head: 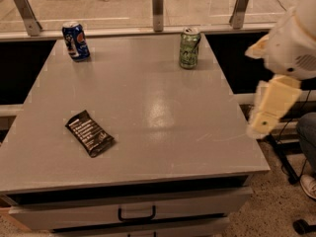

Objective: Move rxbar chocolate near green can

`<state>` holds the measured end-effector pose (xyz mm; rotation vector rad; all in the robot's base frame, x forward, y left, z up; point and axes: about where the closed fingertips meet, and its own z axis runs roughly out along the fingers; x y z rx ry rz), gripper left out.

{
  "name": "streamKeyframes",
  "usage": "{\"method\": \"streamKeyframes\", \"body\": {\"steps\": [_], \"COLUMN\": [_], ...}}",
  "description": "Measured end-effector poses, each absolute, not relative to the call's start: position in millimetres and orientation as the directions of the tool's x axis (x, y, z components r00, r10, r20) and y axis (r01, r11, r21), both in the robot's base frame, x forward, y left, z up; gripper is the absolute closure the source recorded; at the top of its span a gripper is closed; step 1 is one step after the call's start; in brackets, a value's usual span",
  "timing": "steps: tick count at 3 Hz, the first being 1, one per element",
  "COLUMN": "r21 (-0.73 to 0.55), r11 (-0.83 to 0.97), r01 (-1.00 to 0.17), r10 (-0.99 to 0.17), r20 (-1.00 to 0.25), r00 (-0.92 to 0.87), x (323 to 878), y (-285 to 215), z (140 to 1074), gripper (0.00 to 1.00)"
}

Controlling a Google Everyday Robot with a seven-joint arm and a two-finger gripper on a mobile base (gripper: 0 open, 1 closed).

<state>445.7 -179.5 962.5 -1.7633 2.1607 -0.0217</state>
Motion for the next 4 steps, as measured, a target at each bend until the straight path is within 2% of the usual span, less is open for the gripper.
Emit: {"method": "streamKeyframes", "body": {"steps": [2, 4], "r21": [-0.184, -0.194], "r11": [0.12, 0.123], "r01": [-0.976, -0.973], "r10": [-0.909, -0.904], "r20": [-0.414, -0.426], "r00": [-0.033, -0.029], "x": [438.0, 438.9], "y": [-48.7, -42.2], "z": [935.7, 937.1], "gripper": [0.0, 0.0]}}
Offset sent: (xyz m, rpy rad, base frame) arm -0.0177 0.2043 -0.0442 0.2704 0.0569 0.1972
